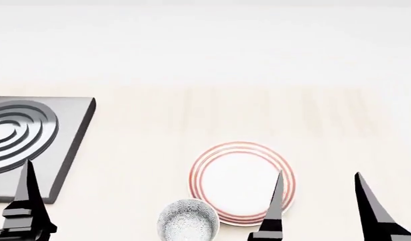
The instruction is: Pick the akita bowl between the plate and the ramekin and place it on the plate.
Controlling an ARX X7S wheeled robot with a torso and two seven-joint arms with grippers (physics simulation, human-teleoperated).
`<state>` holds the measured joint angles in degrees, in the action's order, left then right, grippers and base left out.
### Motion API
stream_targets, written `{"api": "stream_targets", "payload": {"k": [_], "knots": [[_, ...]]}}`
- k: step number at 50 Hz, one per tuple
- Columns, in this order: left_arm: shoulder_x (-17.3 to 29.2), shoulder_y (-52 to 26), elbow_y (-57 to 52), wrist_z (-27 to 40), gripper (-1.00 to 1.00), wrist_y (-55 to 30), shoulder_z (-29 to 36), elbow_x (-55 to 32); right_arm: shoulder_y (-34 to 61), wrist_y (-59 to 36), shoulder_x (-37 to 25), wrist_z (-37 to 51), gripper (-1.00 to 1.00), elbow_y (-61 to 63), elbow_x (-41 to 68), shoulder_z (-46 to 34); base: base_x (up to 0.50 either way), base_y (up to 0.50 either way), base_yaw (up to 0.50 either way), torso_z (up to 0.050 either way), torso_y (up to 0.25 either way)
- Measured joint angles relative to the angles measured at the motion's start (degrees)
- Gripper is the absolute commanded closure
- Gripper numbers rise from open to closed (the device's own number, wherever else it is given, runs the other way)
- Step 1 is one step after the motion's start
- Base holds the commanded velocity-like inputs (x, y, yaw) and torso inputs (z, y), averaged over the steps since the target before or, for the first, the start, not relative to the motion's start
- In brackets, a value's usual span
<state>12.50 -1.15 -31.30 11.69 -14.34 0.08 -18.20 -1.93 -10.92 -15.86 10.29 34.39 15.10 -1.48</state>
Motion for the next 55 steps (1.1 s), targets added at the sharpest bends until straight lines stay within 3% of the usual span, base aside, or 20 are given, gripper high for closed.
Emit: {"api": "stream_targets", "payload": {"k": [18,28,42,55], "knots": [[4.35,-5.81,-5.19,1.75,-1.00,-10.64,-1.03,-5.60,12.02,-20.83,-7.66,-2.58,-1.00,7.05,11.78,0.01,0.00,0.00,0.00,0.050,0.000],[6.66,-9.27,-7.81,2.60,-1.00,-16.49,-1.05,-8.09,21.44,-28.74,-13.11,-6.18,-1.00,8.12,13.04,-4.60,0.00,0.00,0.00,0.050,0.000],[8.03,-10.75,-7.86,3.83,-1.00,-18.86,0.73,-6.98,44.28,-38.85,-21.47,-15.46,-1.00,5.54,2.83,-26.68,0.00,0.00,0.00,0.007,0.000],[8.71,-9.29,-7.20,3.55,-1.00,-17.02,1.85,-5.55,62.53,-38.64,-22.02,-23.85,-1.00,-6.86,-10.97,-49.01,0.00,0.00,0.00,0.000,0.000]]}}
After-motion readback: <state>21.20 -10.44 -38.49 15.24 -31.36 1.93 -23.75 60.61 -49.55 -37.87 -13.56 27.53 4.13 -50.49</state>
